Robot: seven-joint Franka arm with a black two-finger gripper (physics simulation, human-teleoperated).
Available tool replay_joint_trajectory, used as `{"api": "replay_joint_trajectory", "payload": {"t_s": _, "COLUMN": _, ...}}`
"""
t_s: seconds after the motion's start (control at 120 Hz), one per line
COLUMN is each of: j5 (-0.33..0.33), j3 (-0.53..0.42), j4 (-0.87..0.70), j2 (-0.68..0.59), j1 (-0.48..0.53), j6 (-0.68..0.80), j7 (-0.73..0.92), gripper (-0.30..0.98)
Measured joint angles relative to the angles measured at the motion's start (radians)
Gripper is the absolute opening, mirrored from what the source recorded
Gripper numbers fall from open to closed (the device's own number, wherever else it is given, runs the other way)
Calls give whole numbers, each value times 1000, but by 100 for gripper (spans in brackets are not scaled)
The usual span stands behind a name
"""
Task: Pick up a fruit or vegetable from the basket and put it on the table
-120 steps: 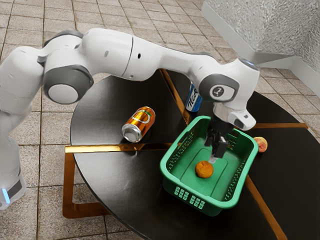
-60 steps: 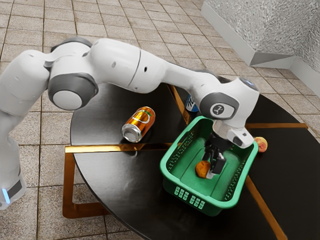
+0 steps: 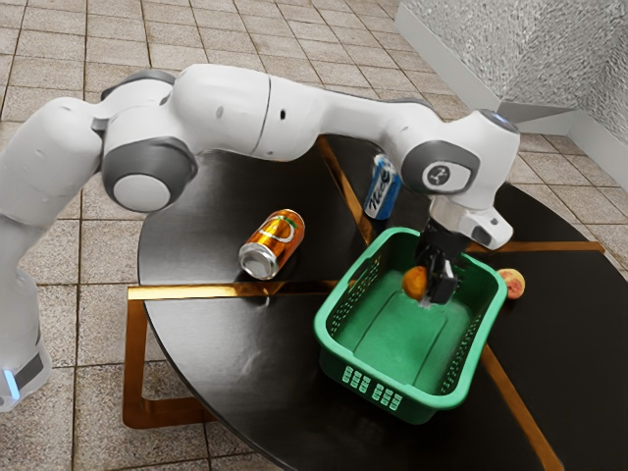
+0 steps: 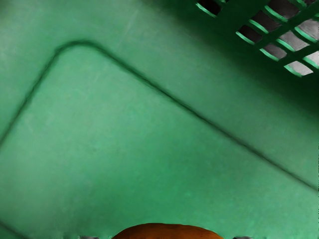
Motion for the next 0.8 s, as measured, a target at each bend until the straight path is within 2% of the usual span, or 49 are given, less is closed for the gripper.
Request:
{"api": "replay_joint_trajectory", "payload": {"t_s": 0.133, "j5": 74, "j3": 23, "j4": 148, "j2": -1, "j1": 32, "j6": -43, "j7": -5, "gripper": 30}}
{"api": "replay_joint_trajectory", "payload": {"t_s": 0.208, "j5": 128, "j3": 25, "j4": 206, "j2": -1, "j1": 53, "j6": -4, "j7": -6, "gripper": 30}}
{"api": "replay_joint_trajectory", "payload": {"t_s": 0.3, "j5": 183, "j3": 25, "j4": 214, "j2": 0, "j1": 84, "j6": 166, "j7": -8, "gripper": 30}}
{"api": "replay_joint_trajectory", "payload": {"t_s": 0.433, "j5": 215, "j3": 11, "j4": 103, "j2": -3, "j1": 146, "j6": 484, "j7": -11, "gripper": 29}}
{"api": "replay_joint_trajectory", "payload": {"t_s": 0.542, "j5": 220, "j3": -94, "j4": -12, "j2": -15, "j1": 243, "j6": 703, "j7": -18, "gripper": 28}}
{"api": "replay_joint_trajectory", "payload": {"t_s": 0.658, "j5": 223, "j3": -160, "j4": -79, "j2": 5, "j1": 306, "j6": 843, "j7": -31, "gripper": 22}}
{"api": "replay_joint_trajectory", "payload": {"t_s": 0.8, "j5": 224, "j3": -175, "j4": -105, "j2": 48, "j1": 333, "j6": 930, "j7": -47, "gripper": 20}}
